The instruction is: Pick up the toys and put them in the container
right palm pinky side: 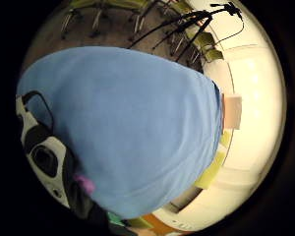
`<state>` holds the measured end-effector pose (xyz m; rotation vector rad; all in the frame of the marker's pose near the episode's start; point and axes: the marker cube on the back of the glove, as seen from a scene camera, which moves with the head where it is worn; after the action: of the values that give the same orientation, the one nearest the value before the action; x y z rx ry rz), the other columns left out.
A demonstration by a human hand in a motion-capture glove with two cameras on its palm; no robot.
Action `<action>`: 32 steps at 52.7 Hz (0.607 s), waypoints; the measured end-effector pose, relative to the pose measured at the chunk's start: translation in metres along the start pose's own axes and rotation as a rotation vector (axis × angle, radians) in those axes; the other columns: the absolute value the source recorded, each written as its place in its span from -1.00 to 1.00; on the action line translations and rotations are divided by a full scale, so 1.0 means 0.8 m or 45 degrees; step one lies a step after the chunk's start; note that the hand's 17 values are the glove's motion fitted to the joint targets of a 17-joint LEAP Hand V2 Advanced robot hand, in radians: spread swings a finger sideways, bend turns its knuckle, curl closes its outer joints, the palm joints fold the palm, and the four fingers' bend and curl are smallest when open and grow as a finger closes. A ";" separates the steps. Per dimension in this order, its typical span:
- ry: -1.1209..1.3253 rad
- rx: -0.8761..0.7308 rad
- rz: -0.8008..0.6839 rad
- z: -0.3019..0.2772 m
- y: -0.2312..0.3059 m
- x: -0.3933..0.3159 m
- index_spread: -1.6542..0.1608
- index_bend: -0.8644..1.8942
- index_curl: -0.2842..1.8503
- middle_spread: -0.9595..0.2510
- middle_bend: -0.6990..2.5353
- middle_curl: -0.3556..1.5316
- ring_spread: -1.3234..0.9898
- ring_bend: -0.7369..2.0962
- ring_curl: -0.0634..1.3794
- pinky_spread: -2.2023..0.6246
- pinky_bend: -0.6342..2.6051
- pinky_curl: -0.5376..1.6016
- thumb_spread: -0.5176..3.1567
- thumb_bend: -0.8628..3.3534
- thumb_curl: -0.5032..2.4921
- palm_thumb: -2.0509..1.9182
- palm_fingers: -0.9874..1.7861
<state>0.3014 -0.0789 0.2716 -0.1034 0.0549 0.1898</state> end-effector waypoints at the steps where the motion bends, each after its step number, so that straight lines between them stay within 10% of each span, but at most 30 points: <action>1: -0.005 -0.002 -0.003 -0.005 0.001 -0.002 0.55 0.15 -0.03 0.06 0.03 0.04 -0.18 0.34 -0.23 0.23 -0.13 -0.16 0.00 -0.51 -0.40 0.28 0.74; 32: -0.155 0.408 -0.573 -0.339 0.086 -0.309 0.60 0.33 0.11 0.18 0.19 0.09 -0.13 0.48 -0.18 0.24 -0.07 -0.08 0.17 -0.53 -0.42 0.17 0.67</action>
<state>0.0335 -0.0867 0.0115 0.2158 -0.0599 -0.2632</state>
